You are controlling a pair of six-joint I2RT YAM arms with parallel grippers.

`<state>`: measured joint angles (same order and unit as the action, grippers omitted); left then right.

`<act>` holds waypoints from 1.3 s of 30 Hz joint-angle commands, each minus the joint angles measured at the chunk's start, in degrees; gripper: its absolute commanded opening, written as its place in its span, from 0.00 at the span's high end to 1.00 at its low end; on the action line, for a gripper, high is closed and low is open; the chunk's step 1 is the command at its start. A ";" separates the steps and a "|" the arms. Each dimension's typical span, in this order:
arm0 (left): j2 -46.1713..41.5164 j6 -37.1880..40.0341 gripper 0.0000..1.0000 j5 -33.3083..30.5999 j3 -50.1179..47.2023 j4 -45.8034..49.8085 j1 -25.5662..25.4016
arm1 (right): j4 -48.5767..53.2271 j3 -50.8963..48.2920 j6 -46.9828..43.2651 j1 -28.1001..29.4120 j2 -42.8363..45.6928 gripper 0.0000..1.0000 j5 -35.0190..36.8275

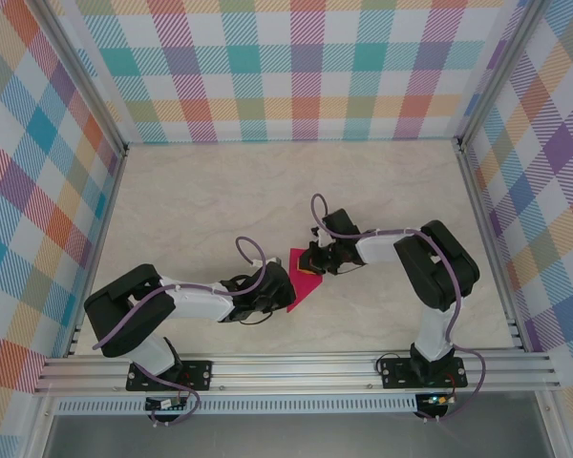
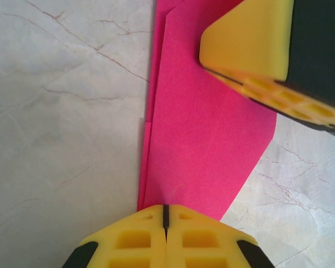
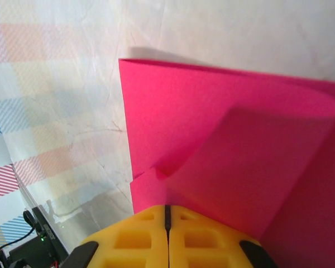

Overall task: Fold a paper plane with a square sheet of paper (pick it up from the middle)
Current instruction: Fourth fold the wing at the center of the table.

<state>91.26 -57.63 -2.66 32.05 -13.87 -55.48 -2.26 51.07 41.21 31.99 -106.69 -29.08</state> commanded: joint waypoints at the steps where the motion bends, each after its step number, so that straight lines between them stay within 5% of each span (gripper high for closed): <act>1: 5.94 0.79 1.00 -1.03 -5.05 15.03 -0.41 | -3.15 2.11 -2.09 -2.64 -2.73 0.94 3.84; 9: 5.78 0.90 1.00 -1.01 -5.65 15.43 -0.41 | -1.94 5.31 -2.96 -6.65 -5.63 0.91 0.19; 18: 5.36 1.02 1.00 -1.55 -6.03 16.12 -0.41 | 7.68 10.58 -5.99 -7.31 -8.85 0.90 8.18; 32: 4.80 1.63 1.00 -1.74 -6.08 16.19 -0.41 | 6.64 13.41 -7.41 -11.60 -10.19 0.90 3.60; 39: 4.19 2.23 1.00 -1.27 -4.80 16.68 -0.41 | 11.68 13.73 -9.00 -11.60 -1.13 0.88 0.80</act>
<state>91.37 -57.19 -2.72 31.00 -16.08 -55.48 6.33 63.57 35.11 21.56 -113.21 -30.04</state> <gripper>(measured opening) 0.047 0.115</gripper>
